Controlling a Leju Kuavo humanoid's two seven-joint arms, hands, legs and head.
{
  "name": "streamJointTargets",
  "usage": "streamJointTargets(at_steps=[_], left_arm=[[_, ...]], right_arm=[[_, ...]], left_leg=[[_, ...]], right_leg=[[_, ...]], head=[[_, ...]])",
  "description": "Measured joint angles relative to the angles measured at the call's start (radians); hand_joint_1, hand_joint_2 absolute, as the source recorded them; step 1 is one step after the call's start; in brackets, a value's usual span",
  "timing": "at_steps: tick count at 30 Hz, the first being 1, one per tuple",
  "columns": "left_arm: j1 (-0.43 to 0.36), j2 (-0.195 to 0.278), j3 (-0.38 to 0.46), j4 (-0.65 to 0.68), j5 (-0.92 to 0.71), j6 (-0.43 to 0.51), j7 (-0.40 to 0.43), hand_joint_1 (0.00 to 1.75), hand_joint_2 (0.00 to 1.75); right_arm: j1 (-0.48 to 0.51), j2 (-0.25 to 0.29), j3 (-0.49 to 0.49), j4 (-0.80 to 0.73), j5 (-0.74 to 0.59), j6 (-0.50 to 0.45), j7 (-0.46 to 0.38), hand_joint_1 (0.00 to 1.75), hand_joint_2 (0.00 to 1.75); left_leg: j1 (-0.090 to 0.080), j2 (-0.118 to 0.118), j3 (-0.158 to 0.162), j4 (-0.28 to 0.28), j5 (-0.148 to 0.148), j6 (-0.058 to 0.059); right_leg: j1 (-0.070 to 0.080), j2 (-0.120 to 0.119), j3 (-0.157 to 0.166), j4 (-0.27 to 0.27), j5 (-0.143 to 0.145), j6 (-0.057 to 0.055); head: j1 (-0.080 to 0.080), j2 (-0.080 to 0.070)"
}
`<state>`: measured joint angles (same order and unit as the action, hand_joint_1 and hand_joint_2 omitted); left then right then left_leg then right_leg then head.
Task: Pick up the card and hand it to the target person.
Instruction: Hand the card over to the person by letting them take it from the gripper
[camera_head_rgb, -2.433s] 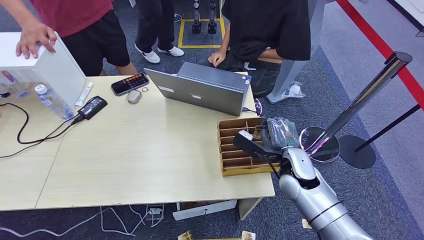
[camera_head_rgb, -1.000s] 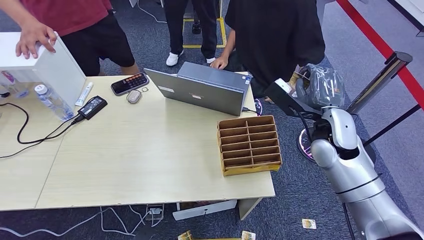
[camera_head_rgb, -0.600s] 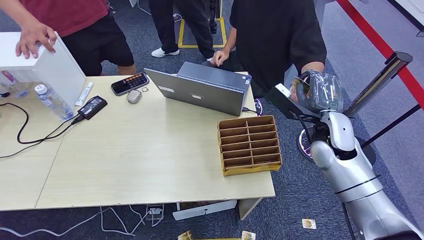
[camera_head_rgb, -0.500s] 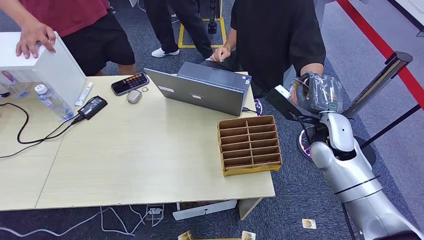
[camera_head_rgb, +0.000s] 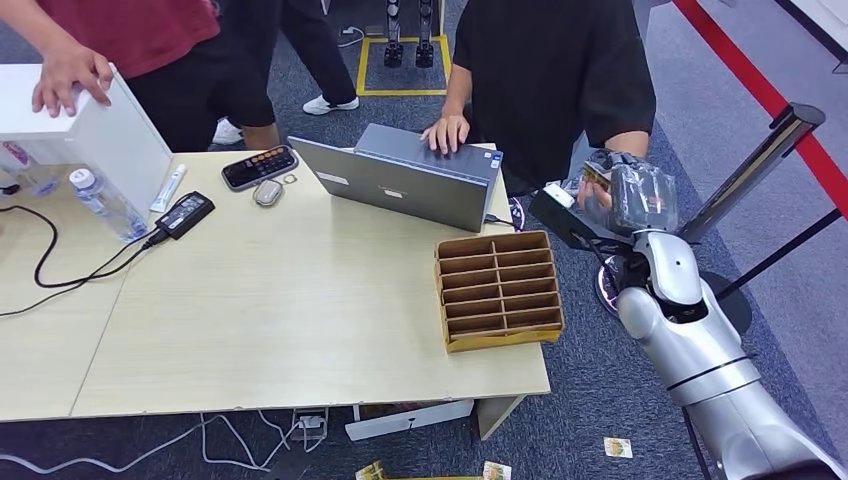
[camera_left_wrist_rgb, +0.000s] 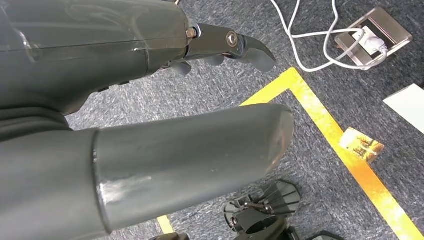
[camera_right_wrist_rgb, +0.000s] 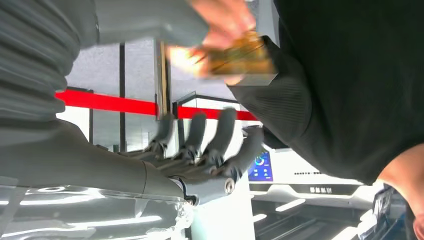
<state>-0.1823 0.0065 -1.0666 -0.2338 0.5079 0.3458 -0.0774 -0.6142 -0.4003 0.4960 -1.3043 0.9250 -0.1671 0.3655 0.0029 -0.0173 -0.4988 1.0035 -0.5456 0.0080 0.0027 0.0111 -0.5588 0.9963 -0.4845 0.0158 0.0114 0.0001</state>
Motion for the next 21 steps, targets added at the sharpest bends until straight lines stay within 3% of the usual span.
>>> streamJointTargets(at_steps=[7,21], left_arm=[[0.001,0.000,0.000,0.000,0.000,0.000,0.000,0.00,0.00],[0.030,0.001,0.012,0.000,0.044,0.031,-0.033,0.00,0.00]], right_arm=[[0.014,0.004,0.003,0.007,-0.017,-0.031,0.001,0.00,1.75],[0.187,0.070,-0.028,-0.144,-0.170,-0.303,-0.085,0.00,1.75]], left_leg=[[0.000,0.000,0.000,0.000,0.000,0.000],[0.000,0.000,0.000,0.000,0.000,0.000]], right_leg=[[0.000,0.000,0.000,0.000,0.000,0.000],[0.000,0.000,0.000,0.000,0.000,0.000]], head=[[0.000,0.000],[0.000,0.000]])
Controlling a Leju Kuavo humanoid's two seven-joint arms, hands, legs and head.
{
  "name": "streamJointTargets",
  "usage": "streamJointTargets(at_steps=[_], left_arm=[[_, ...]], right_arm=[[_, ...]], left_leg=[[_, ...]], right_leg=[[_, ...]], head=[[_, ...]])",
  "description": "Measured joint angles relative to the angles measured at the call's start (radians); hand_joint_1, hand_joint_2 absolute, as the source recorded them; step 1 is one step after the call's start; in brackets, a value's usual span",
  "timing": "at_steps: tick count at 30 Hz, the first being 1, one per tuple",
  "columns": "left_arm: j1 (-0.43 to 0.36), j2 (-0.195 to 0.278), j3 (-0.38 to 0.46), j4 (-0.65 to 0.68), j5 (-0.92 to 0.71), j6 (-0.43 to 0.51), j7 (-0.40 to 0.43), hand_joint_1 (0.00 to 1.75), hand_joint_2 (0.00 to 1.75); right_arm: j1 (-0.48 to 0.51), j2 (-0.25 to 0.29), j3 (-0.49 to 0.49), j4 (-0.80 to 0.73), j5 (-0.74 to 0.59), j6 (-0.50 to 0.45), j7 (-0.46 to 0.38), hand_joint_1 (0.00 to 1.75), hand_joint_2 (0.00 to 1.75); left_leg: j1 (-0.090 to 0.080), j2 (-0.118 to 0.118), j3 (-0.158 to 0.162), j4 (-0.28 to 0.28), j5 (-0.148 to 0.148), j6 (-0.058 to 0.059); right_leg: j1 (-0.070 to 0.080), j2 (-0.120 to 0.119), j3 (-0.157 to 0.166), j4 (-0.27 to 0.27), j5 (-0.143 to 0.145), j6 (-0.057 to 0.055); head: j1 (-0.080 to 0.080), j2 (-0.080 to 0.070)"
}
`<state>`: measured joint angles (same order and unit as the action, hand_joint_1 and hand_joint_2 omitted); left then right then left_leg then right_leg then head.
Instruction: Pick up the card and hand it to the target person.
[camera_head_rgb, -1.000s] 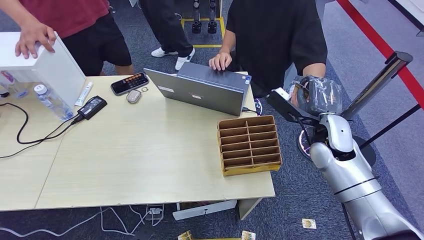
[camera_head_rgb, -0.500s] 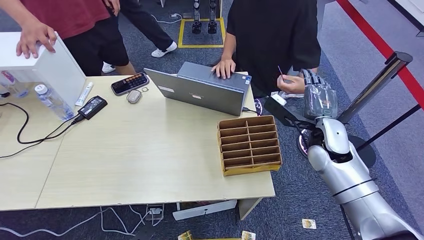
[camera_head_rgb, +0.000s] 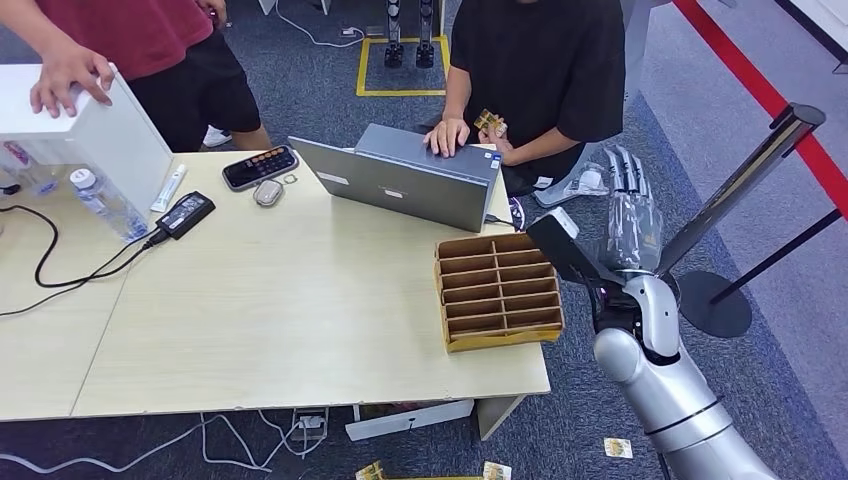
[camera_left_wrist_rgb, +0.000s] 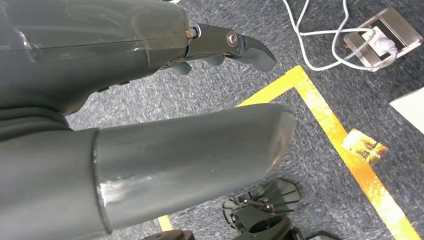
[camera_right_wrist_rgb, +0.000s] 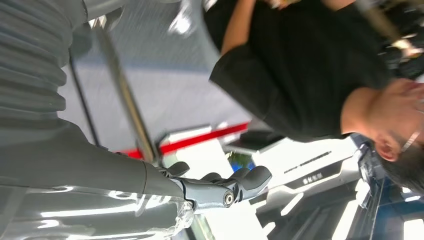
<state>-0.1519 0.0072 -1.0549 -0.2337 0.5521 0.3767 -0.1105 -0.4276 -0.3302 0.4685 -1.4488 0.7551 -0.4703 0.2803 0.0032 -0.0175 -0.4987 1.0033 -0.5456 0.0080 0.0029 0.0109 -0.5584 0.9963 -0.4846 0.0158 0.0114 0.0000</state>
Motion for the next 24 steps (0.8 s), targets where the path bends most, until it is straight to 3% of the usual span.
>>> streamJointTargets(at_steps=[6,12,24], left_arm=[[0.023,0.000,0.021,0.000,0.034,0.020,-0.023,0.00,0.00],[0.031,0.000,0.040,0.000,0.050,0.027,-0.024,0.00,0.00],[0.032,0.000,0.058,0.000,0.054,0.036,-0.021,0.00,0.00]], right_arm=[[0.149,0.075,-0.002,-0.058,-0.149,-0.108,-0.107,0.00,1.75],[0.253,0.135,0.002,-0.060,-0.238,-0.139,-0.161,0.00,1.75],[0.308,0.175,0.012,-0.047,-0.270,-0.191,-0.178,0.00,1.75]], left_leg=[[0.000,0.000,0.000,0.000,0.000,0.000],[0.000,0.000,0.000,0.000,0.000,0.000],[0.000,0.000,0.000,0.000,0.000,0.000]], right_leg=[[0.000,0.000,0.000,0.000,0.000,0.000],[0.000,0.000,0.000,0.000,0.000,0.000],[0.000,0.000,0.000,0.000,0.000,0.000]], head=[[0.000,0.000],[0.000,0.000],[0.000,0.000]])
